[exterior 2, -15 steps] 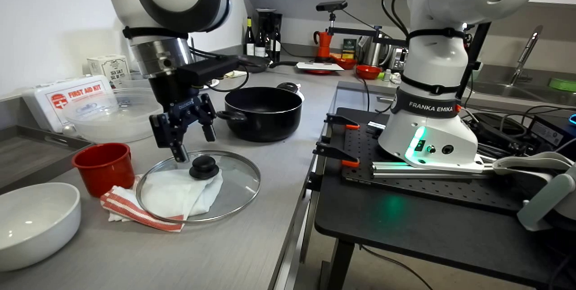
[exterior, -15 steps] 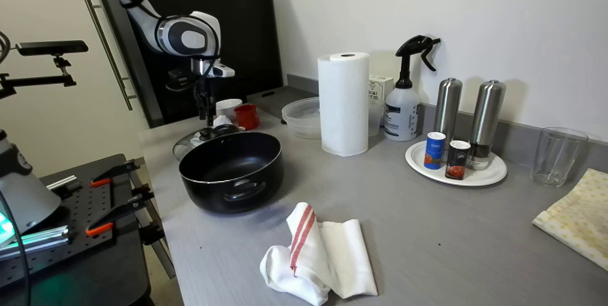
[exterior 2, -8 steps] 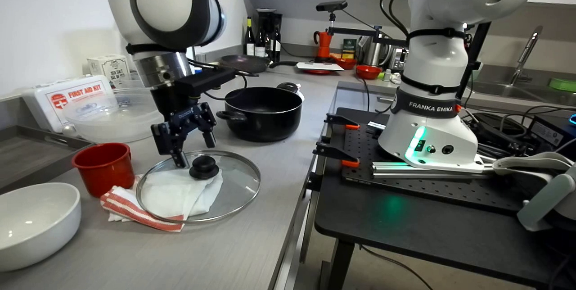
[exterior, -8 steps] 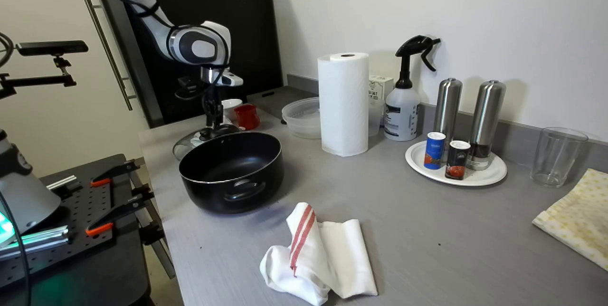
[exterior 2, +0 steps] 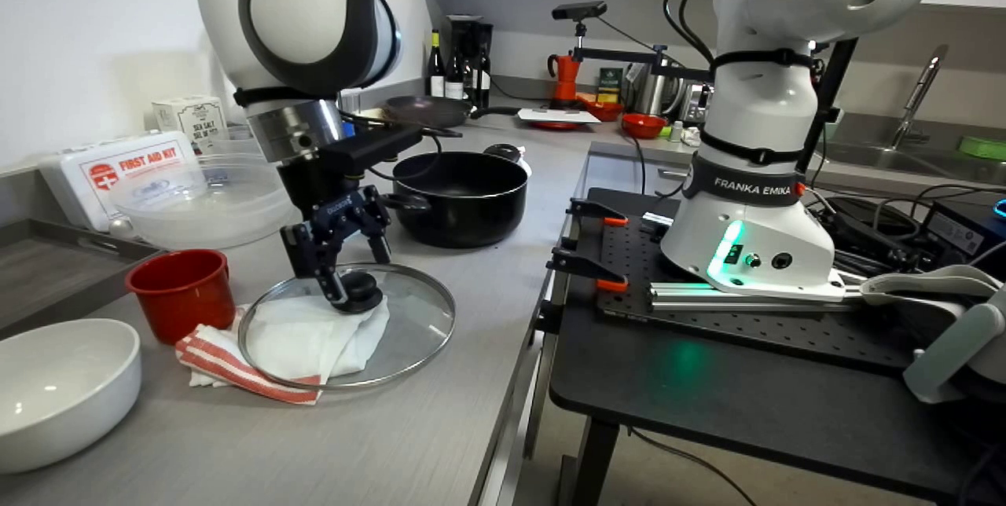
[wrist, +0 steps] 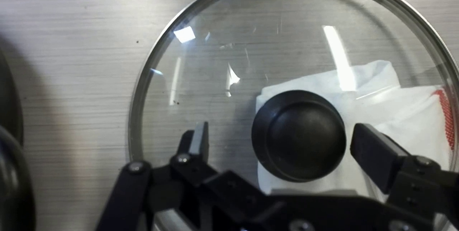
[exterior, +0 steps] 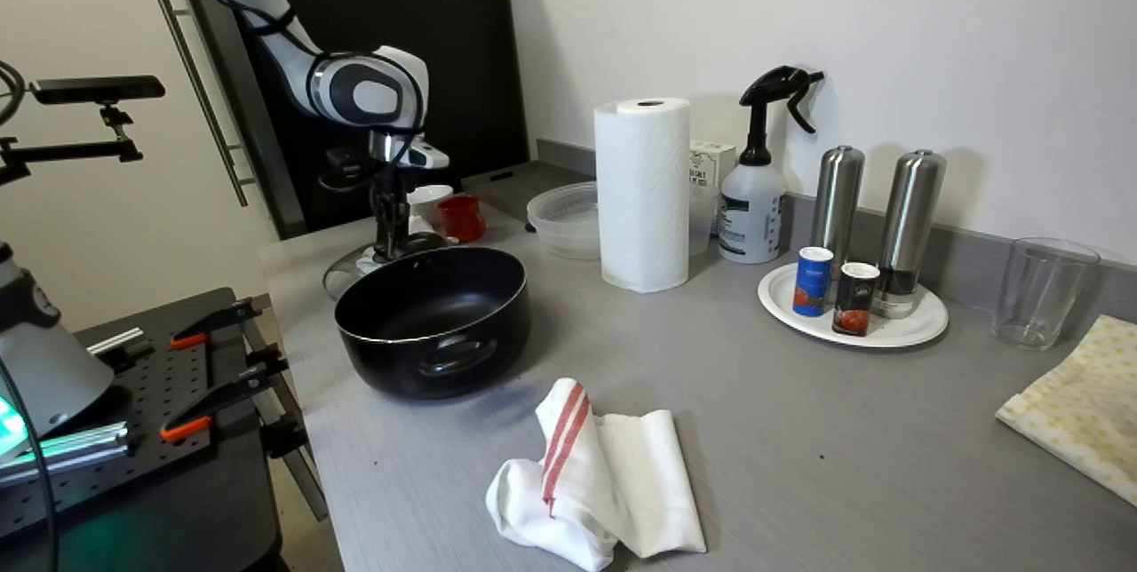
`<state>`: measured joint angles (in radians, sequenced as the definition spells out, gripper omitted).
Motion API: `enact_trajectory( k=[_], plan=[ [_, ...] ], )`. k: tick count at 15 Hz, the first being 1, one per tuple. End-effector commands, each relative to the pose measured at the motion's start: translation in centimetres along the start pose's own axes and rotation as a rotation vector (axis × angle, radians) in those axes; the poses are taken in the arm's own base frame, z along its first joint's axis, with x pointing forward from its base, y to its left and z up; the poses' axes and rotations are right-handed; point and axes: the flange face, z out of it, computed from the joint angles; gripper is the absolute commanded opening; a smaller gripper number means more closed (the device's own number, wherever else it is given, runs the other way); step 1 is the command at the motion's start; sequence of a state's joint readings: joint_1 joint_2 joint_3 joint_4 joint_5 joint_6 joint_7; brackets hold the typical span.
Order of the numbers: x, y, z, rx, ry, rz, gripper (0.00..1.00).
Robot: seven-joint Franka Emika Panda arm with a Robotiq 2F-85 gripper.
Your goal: Put the glass lid on the black pot.
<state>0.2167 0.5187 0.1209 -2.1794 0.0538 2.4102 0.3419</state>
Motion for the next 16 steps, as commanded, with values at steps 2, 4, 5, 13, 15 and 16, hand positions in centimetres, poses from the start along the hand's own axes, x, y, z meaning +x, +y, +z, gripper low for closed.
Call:
enact_trajectory(
  k=[2, 4, 5, 13, 15, 16],
  plan=[
    [-0.9, -0.1, -0.4, 0.014, -0.016, -0.025, 0.73],
    [-0.8, 0.0, -0.3, 0.014, -0.016, -0.029, 0.6],
    [-0.8, -0.1, -0.4, 0.017, -0.016, -0.03, 0.52],
    [-0.9, -0.3, -0.9, 0.022, -0.01, -0.036, 0.25],
    [-1.3, -0.3, -1.3, 0.017, -0.004, -0.035, 0.25],
    [-1.5, -0.4, -1.5, 0.015, 0.0, -0.034, 0.25]
  ],
)
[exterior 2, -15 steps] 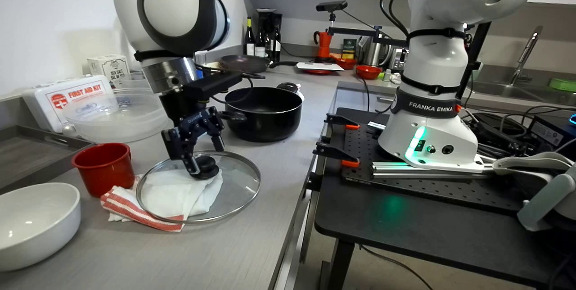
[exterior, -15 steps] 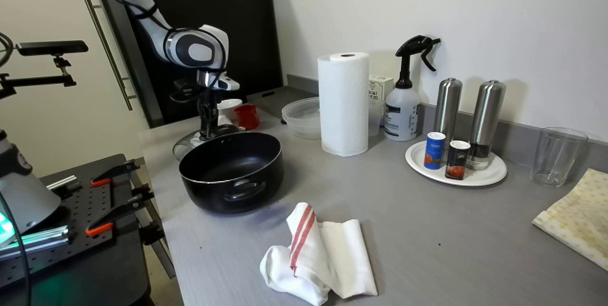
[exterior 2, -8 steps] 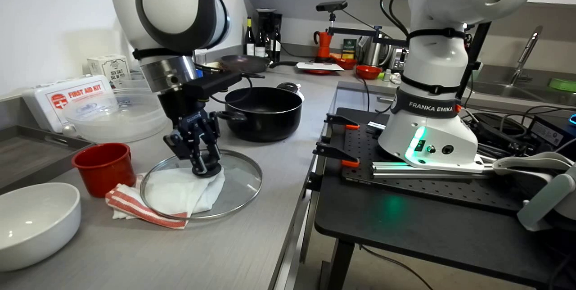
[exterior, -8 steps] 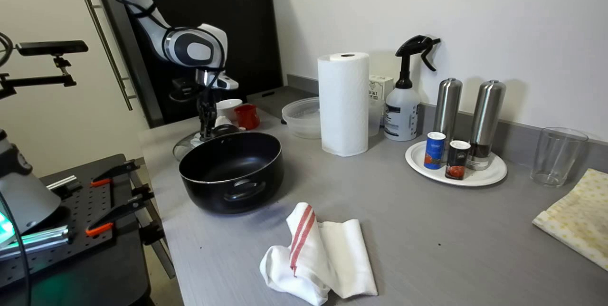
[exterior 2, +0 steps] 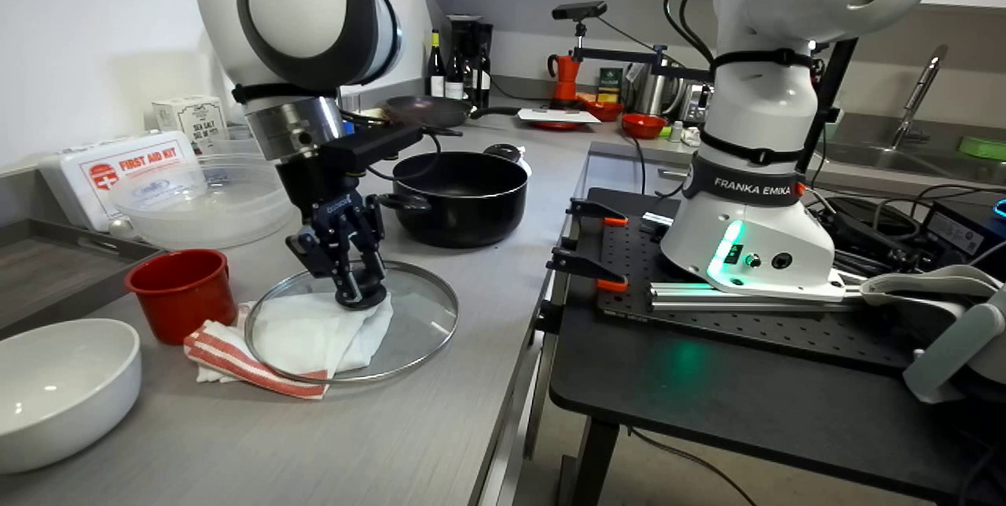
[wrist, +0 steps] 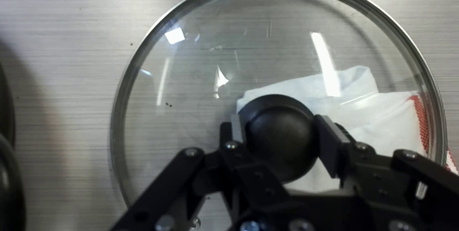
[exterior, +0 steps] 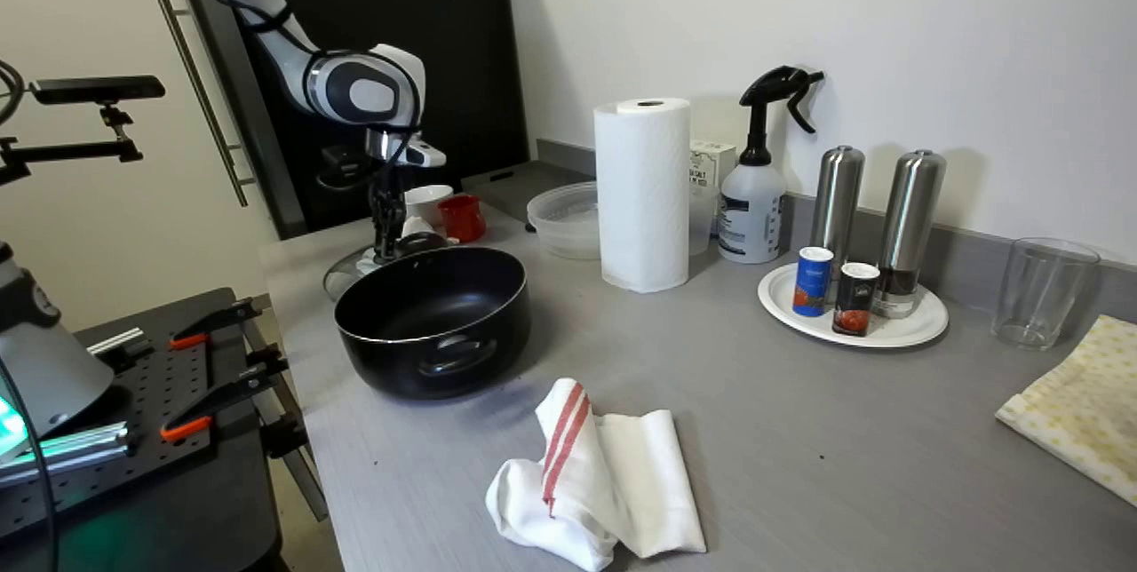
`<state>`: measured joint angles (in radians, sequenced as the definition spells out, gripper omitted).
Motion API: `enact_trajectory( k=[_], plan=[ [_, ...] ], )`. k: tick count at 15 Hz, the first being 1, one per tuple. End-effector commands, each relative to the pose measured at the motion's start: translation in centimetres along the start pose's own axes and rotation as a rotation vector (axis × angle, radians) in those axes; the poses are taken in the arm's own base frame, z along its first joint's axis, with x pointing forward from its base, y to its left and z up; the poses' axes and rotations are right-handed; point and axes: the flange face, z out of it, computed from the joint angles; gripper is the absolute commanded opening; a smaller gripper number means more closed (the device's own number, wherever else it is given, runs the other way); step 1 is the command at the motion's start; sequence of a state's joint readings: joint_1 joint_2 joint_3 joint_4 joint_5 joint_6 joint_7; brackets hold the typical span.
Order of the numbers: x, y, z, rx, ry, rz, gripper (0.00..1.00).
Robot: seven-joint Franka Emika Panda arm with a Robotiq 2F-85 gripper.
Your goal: Put the glass lid on the black pot.
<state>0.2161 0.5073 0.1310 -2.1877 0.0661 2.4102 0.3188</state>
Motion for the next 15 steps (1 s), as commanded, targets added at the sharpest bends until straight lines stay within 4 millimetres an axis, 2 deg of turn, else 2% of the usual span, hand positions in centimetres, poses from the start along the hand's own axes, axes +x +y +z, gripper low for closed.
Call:
enact_trajectory(
  k=[1, 7, 11, 15],
  plan=[
    [-1.4, 0.0, -1.6, 0.003, 0.003, -0.012, 0.25],
    [-5.4, -1.3, -5.1, -0.044, 0.051, -0.053, 0.25],
    [-7.9, -3.0, -7.9, -0.053, 0.084, -0.106, 0.25],
    [-10.0, -5.0, -9.8, -0.058, 0.109, -0.163, 0.25]
  ],
)
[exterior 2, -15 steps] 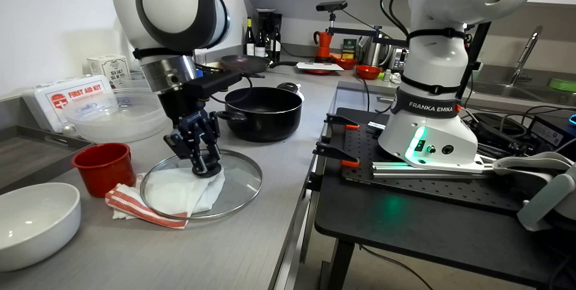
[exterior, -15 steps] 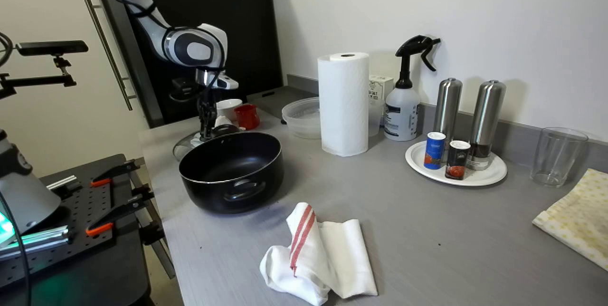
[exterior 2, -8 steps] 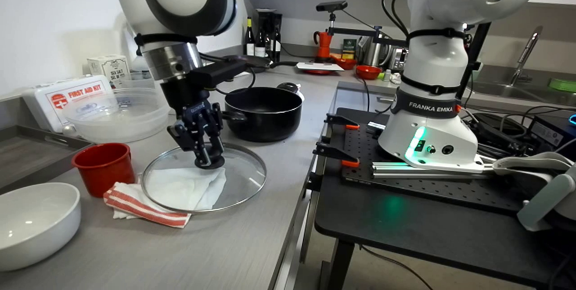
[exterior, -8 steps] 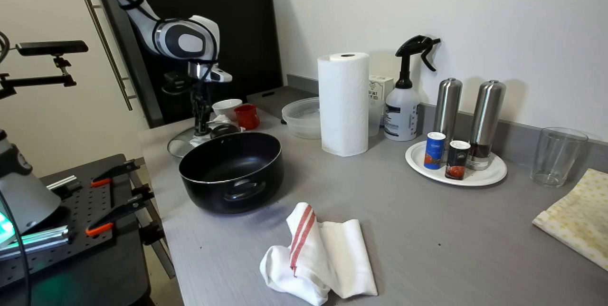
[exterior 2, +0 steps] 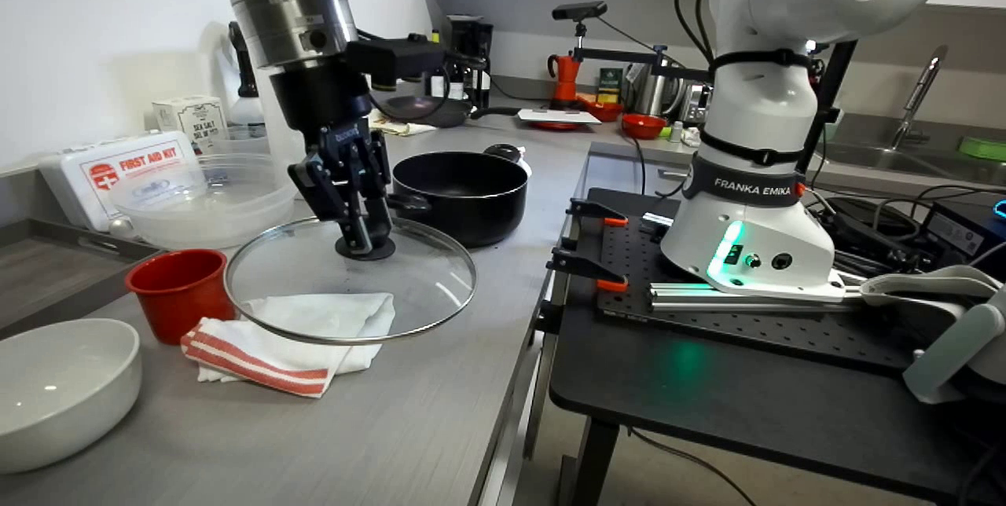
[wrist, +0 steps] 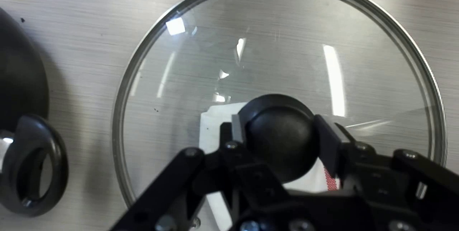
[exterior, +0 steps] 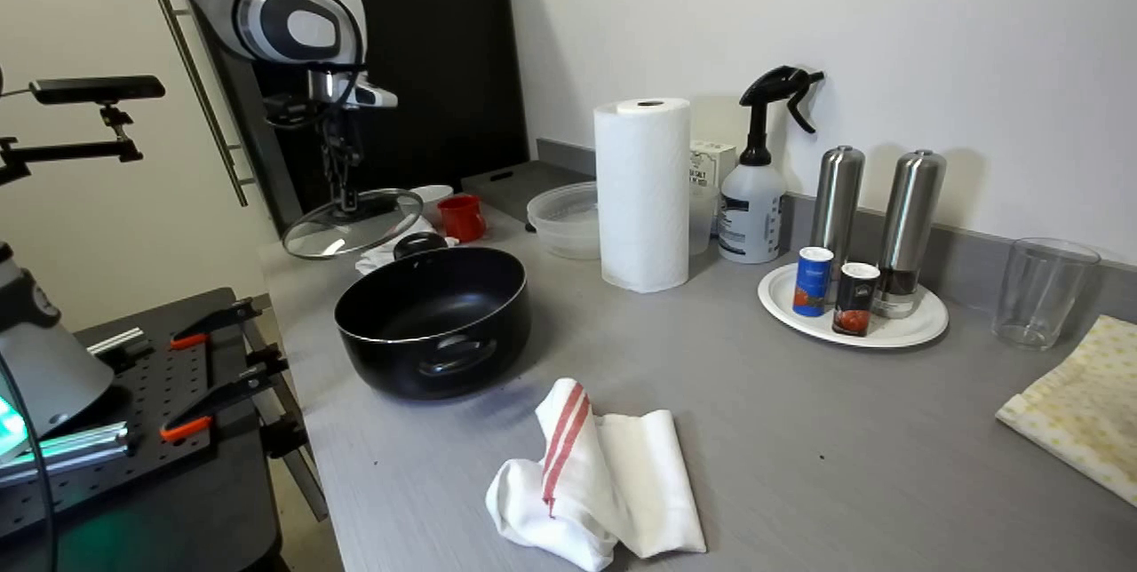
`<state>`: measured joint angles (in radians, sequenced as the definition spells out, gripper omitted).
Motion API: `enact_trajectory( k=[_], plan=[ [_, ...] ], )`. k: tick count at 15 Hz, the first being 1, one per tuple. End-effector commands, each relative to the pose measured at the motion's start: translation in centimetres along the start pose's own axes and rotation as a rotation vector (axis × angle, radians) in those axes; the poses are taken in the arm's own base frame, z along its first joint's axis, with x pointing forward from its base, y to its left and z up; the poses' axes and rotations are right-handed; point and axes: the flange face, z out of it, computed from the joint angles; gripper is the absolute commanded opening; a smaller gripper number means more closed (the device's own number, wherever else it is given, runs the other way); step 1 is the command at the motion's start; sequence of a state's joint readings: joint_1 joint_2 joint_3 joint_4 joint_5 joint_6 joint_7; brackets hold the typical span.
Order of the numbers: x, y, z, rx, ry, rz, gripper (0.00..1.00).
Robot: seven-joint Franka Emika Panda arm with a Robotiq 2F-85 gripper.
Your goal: Put the glass lid on the black pot.
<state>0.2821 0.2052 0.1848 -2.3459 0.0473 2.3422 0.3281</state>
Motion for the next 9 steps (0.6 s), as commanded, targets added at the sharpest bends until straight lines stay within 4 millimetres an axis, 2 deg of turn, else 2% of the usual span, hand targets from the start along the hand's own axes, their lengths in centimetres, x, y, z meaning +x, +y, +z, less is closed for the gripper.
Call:
enact_trajectory(
  k=[1, 5, 9],
  plan=[
    [-2.2, -1.5, -2.6, -0.022, 0.034, -0.042, 0.25],
    [-2.9, -1.6, -4.5, -0.024, 0.083, -0.04, 0.25],
    [-2.7, 0.6, -6.7, -0.031, 0.131, 0.027, 0.25]
  ],
)
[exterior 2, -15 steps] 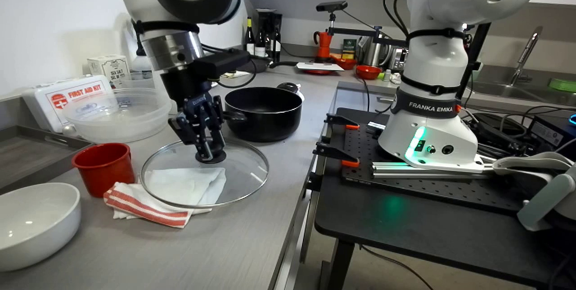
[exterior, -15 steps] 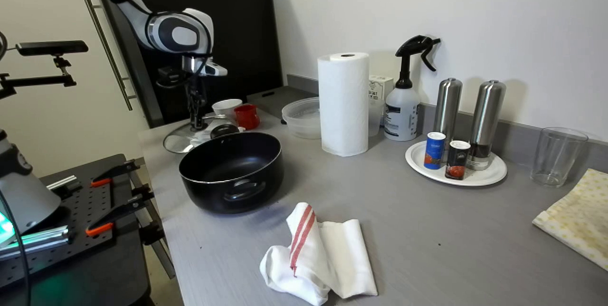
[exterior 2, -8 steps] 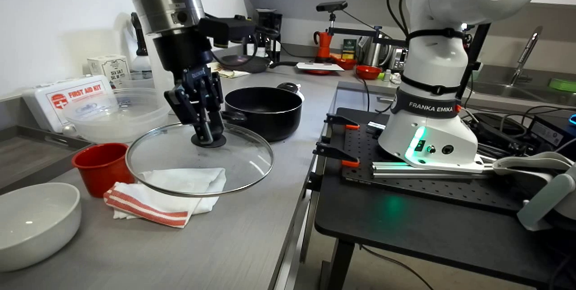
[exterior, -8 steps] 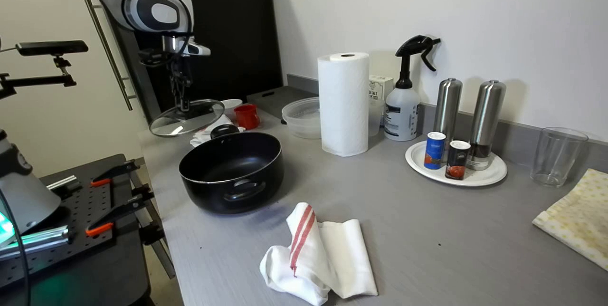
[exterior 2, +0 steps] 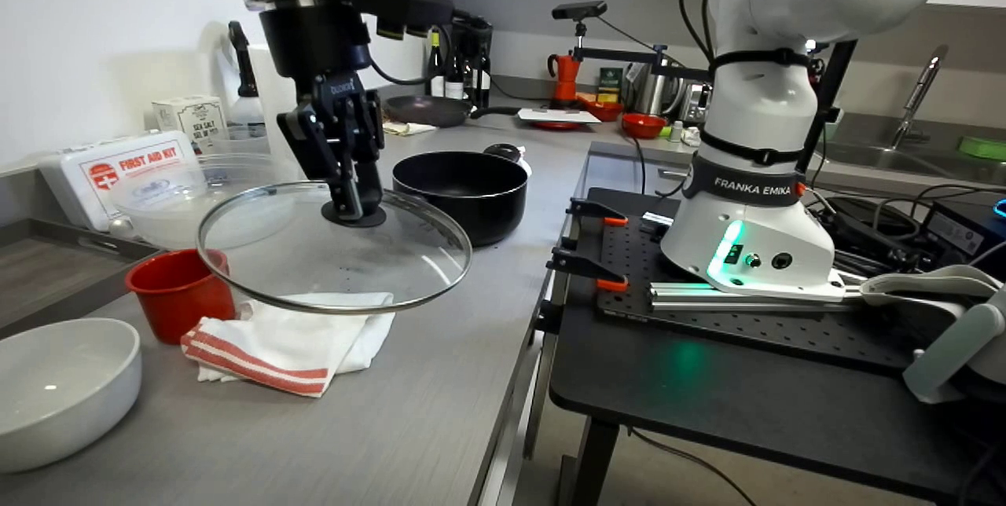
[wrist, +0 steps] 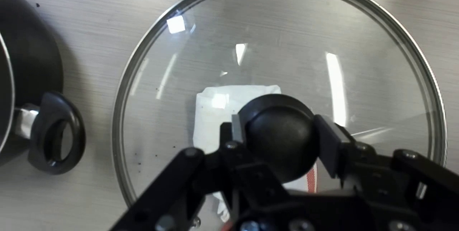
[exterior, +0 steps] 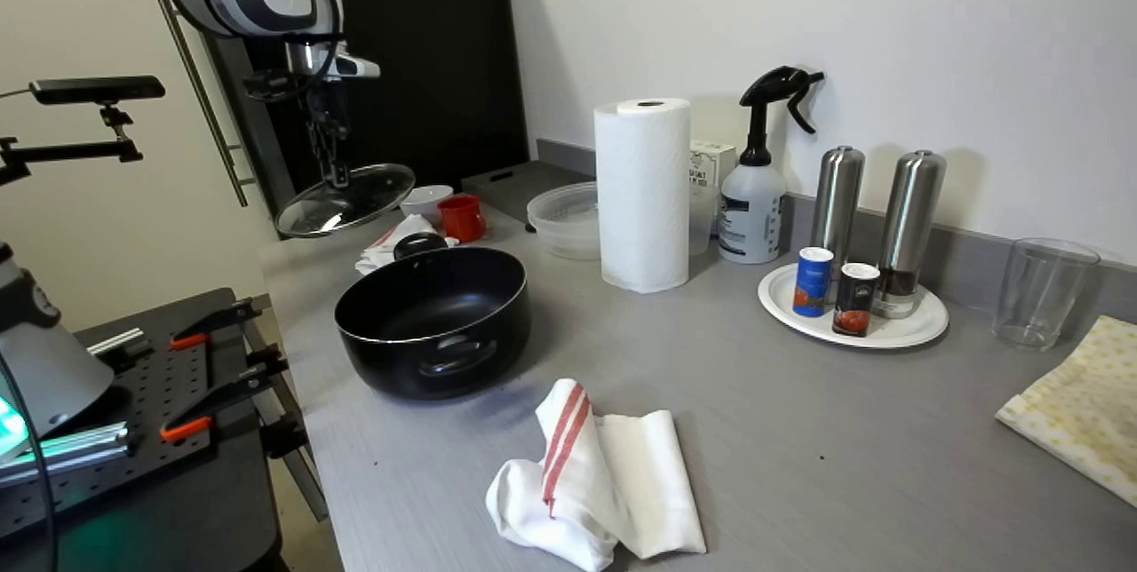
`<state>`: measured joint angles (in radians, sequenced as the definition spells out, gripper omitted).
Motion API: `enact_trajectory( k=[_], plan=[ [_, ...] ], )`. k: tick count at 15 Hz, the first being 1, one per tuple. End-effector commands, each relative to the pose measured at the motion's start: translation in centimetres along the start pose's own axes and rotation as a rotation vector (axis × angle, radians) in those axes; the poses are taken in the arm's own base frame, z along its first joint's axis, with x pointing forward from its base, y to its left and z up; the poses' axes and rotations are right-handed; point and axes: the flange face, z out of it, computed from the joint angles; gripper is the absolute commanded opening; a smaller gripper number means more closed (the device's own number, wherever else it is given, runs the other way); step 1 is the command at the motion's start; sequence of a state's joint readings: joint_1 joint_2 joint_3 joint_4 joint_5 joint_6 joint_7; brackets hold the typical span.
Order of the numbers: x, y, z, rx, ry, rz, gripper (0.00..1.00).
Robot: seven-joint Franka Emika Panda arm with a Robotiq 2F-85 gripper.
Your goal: Put the glass lid on the black pot.
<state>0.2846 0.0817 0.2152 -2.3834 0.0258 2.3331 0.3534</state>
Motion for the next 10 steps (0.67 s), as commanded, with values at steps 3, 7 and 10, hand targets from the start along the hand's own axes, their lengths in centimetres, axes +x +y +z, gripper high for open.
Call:
enact_trajectory(
  k=[3, 7, 10],
  plan=[
    [0.2, 4.4, -3.9, -0.024, 0.073, 0.12, 0.25],
    [1.0, 8.5, -5.0, -0.02, 0.086, 0.219, 0.25],
    [1.5, 11.7, -5.6, -0.009, 0.09, 0.3, 0.25]
  ],
)
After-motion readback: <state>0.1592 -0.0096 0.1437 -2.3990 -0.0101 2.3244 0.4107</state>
